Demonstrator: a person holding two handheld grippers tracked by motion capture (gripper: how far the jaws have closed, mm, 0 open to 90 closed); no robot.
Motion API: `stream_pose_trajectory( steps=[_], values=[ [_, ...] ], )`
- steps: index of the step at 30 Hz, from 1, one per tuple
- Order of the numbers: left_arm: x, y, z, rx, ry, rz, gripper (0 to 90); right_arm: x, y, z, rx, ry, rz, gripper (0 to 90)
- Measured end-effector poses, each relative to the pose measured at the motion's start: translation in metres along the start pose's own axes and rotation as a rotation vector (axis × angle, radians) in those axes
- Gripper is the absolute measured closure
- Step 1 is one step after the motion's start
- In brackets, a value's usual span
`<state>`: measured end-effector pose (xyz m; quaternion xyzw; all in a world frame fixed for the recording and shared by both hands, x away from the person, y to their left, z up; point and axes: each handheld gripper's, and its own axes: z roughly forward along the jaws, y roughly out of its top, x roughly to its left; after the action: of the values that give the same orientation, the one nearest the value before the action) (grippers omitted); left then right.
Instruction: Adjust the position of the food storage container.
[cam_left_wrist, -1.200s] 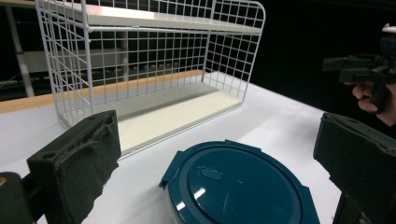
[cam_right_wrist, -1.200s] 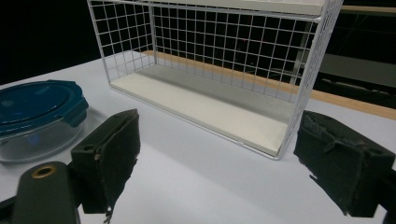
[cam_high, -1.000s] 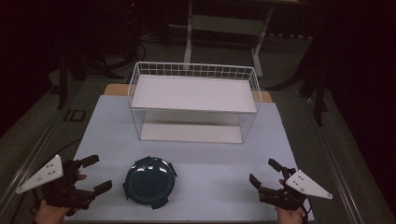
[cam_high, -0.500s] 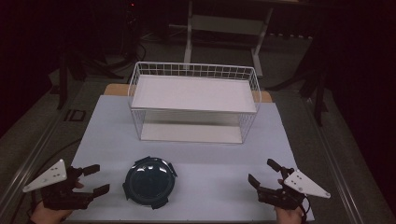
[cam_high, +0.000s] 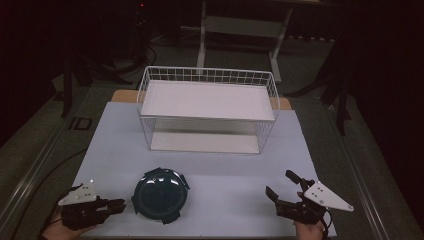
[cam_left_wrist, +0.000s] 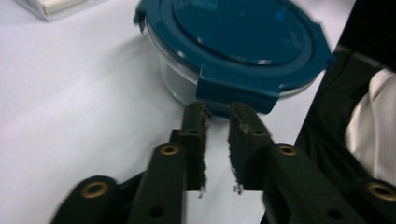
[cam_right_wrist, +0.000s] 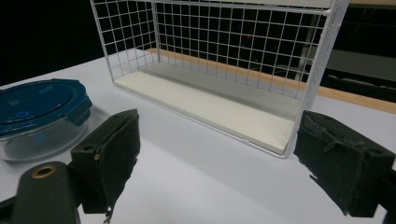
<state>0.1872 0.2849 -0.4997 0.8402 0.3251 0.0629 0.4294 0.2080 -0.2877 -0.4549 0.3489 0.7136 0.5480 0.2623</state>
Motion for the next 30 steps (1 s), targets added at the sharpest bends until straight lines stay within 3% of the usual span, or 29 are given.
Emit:
stream_pose_trajectory(
  steps=[1, 2, 8, 18, 30],
  values=[
    [0.000, -0.001, 0.003, 0.008, 0.006, 0.005, 87.5, -0.001, 0.000, 0.000, -0.001, 0.002, 0.001, 13.8],
    [0.000, -0.001, 0.004, 0.014, -0.001, 0.002, 89.5, -0.001, 0.000, 0.000, 0.000, 0.002, 0.001, 13.8],
    [-0.005, 0.001, 0.012, 0.045, -0.014, 0.010, 89.9, -0.002, 0.000, 0.001, 0.001, 0.006, 0.005, 13.8],
    [-0.006, 0.004, 0.016, 0.031, -0.027, -0.005, 89.9, -0.002, 0.000, 0.001, -0.001, 0.009, 0.005, 13.8],
    [-0.003, 0.017, 0.026, 0.060, -0.021, -0.005, 89.9, -0.001, 0.000, 0.002, 0.003, 0.013, 0.001, 13.8]
  ],
)
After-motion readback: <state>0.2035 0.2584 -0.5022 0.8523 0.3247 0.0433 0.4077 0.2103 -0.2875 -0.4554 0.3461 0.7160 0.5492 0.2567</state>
